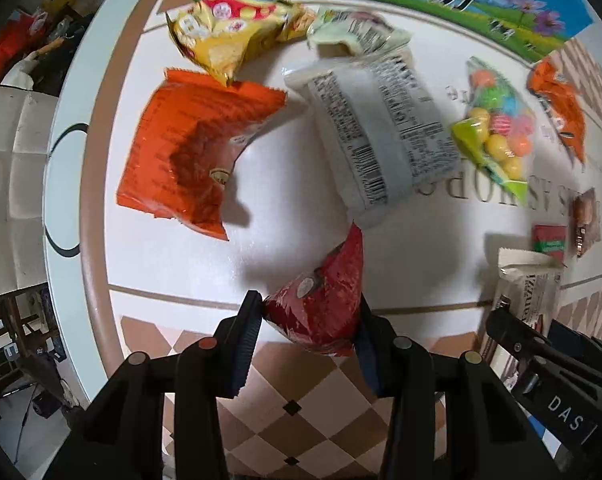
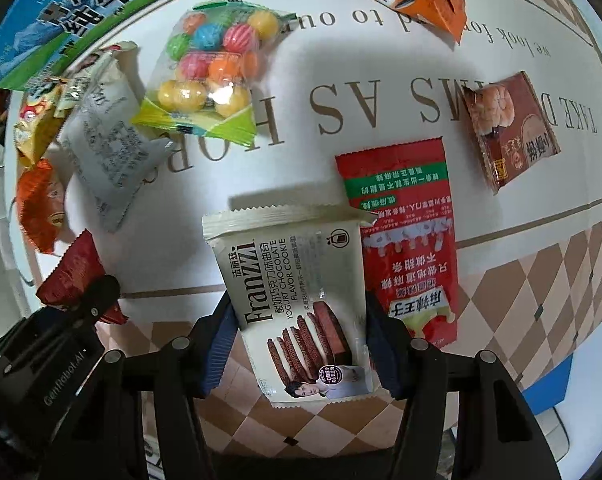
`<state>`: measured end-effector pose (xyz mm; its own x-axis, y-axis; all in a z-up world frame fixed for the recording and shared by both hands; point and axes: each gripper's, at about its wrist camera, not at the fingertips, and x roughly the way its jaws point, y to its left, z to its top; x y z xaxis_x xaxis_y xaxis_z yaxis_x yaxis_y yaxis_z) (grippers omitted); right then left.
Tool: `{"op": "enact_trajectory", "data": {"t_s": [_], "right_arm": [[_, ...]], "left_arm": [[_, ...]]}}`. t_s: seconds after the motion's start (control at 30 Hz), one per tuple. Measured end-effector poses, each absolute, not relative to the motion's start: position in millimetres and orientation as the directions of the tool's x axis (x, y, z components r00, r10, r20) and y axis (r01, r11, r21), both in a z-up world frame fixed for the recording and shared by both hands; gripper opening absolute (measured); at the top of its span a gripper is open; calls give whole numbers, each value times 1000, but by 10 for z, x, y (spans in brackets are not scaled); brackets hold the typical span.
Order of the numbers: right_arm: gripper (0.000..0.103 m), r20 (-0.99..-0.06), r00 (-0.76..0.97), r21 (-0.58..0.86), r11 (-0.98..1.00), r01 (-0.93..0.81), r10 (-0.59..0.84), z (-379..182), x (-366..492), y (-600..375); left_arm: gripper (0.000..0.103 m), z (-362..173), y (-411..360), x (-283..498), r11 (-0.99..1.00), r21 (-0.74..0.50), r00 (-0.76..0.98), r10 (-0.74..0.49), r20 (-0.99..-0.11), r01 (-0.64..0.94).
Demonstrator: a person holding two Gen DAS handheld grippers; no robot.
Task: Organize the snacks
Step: 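Grasp the Franzzi cookie pack with the right tool while the left tool grasps the red packet, then carry both packs into the box and open both tools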
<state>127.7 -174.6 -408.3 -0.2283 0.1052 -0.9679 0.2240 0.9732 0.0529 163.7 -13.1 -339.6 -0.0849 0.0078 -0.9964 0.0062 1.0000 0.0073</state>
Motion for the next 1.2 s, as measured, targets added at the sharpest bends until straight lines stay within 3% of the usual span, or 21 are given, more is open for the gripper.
{"op": "enact_trajectory", "data": {"t_s": [0.33, 0.5, 0.63, 0.9, 1.2], "right_arm": [[62, -965, -118, 209, 957, 199, 236, -3163, 1517, -1915], [62, -954, 52, 301, 937, 176, 297, -2598, 2027, -1984], [63, -940, 137, 330, 931, 154, 311, -2205, 2569, -1928], [63, -917, 160, 394, 898, 198, 367, -2180, 3838, -1746], [63, -920, 65, 389, 883, 263, 386, -2886, 4687, -1489]], "left_arm": [[41, -2276, -123, 1700, 989, -142, 77, -140, -987, -29], [41, -1666, 55, 2476, 977, -211, 168, -205, -964, -22], [41, -1498, 183, 3085, 977, -214, 192, -206, -960, -21], [41, -1964, 398, 4279, 977, -196, 55, -192, -980, -85], [41, -2677, 502, 4897, 976, -165, -136, -184, -973, -141]]}}
